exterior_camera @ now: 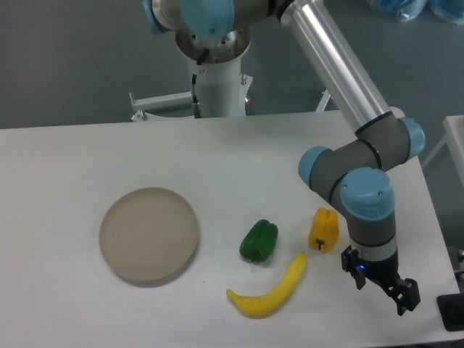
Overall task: Pick up the yellow pepper from the table
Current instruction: 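Raise the gripper up from beside the yellow bell pepper, then move the open gripper over toward the orange pepper piece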
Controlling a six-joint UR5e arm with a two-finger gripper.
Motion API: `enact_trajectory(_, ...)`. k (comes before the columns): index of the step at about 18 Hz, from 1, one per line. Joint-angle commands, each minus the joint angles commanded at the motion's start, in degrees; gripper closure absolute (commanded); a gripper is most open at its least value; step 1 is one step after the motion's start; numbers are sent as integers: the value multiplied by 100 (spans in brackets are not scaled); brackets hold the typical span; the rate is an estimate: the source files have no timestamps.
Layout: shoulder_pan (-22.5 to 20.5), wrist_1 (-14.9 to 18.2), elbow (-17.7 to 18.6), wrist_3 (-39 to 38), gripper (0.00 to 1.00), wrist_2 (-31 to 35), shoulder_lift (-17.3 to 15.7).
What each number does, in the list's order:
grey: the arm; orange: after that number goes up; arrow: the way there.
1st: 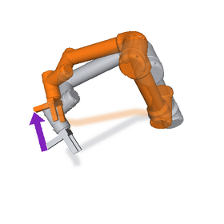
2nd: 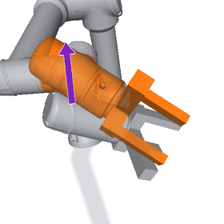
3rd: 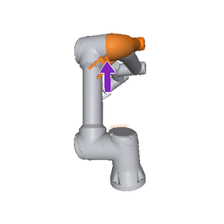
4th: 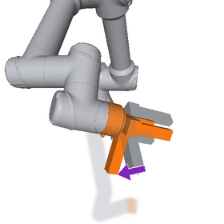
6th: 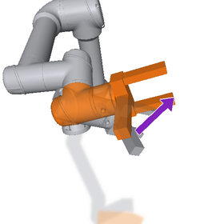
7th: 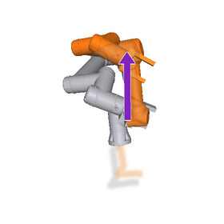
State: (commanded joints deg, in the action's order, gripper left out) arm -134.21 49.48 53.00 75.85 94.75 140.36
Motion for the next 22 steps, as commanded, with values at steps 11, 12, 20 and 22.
enact_trajectory(11, 0, 0, 289, -26, 0, 26, -290)
enact_trajectory(12, -17, 17, 394, -44, 0, 18, -377)
enact_trajectory(20, -465, 377, 1511, 62, 0, -219, -1431)
enact_trajectory(22, -641, 518, 1634, 62, 0, -456, -1643)
